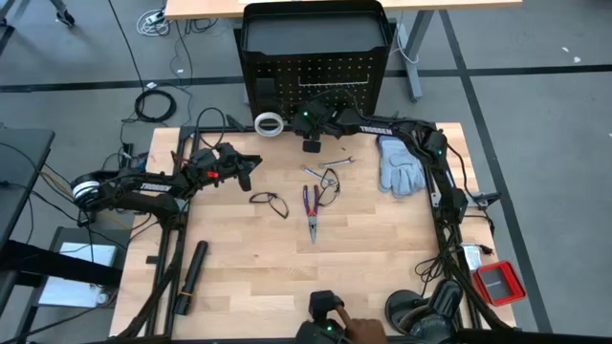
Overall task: Hang tools onto peg board
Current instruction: Remove the black spirit level from the black pegboard
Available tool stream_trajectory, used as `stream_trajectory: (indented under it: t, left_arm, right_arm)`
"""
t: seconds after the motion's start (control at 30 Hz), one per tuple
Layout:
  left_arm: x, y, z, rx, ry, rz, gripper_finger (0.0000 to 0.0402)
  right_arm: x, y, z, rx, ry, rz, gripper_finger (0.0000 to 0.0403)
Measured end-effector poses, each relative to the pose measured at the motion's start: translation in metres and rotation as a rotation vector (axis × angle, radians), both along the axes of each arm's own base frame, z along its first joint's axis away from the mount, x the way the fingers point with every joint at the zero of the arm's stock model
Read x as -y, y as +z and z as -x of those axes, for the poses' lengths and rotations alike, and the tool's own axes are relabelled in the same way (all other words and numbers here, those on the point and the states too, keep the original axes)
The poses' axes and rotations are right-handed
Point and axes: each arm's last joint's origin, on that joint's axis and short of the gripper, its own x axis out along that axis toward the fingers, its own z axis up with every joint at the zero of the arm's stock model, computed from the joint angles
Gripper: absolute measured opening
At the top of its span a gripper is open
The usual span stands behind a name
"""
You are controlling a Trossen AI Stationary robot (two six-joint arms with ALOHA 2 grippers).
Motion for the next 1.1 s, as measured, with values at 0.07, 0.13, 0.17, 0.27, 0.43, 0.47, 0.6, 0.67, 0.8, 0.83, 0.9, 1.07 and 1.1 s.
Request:
stream_trajectory:
  t: [0.07,0.13,0.17,0.27,0.43,0.47,0.6,0.67,0.8,0.83,0.9,1.07,1.1]
  left_arm:
    - [0.0,0.0,0.0,0.0,0.0,0.0,0.0078]
    - [0.0,0.0,0.0,0.0,0.0,0.0,0.0078]
    - [0.0,0.0,0.0,0.0,0.0,0.0,0.0078]
    - [0.0,0.0,0.0,0.0,0.0,0.0,0.0078]
    - [0.0,0.0,0.0,0.001,0.0,0.0,0.0078]
    - [0.0,0.0,0.0,0.001,-0.001,0.0,0.0078]
    - [0.0,0.0,0.0,0.001,-0.004,0.0,0.0078]
    - [0.0,0.0,0.0,-0.001,-0.005,-0.004,0.0078]
    - [0.0,0.0,0.0,-0.001,-0.006,-0.004,0.0078]
    - [0.0,0.0,0.0,-0.001,-0.006,-0.004,0.0078]
    - [0.0,0.0,0.0,-0.001,-0.007,-0.004,0.0078]
    - [0.0,0.0,0.0,-0.002,-0.007,-0.006,0.0078]
    - [0.0,0.0,0.0,-0.002,-0.007,-0.006,0.0078]
  right_arm:
    - [-0.005,0.001,-0.004,-0.006,0.01,0.025,0.0177]
    - [-0.008,0.002,-0.007,-0.002,0.029,0.049,0.0177]
    - [-0.009,0.003,-0.009,0.001,0.037,0.061,0.0178]
    - [-0.008,0.005,-0.011,0.013,0.058,0.098,0.0178]
    - [0.0,0.008,-0.01,0.048,0.096,0.11,0.0178]
    - [0.002,0.008,-0.009,0.05,0.097,0.108,0.0178]
    - [0.007,0.006,-0.006,0.067,0.127,0.071,0.0178]
    - [0.009,0.002,-0.003,0.066,0.123,0.068,0.0178]
    - [0.014,-0.003,0.002,0.049,0.106,0.061,0.0178]
    - [0.016,-0.004,0.003,0.047,0.103,0.061,0.0178]
    - [0.018,-0.009,0.007,0.027,0.093,0.059,0.0178]
    - [0.022,-0.016,0.014,-0.01,0.044,0.073,0.0174]
    - [0.023,-0.017,0.015,-0.016,0.036,0.076,0.017]
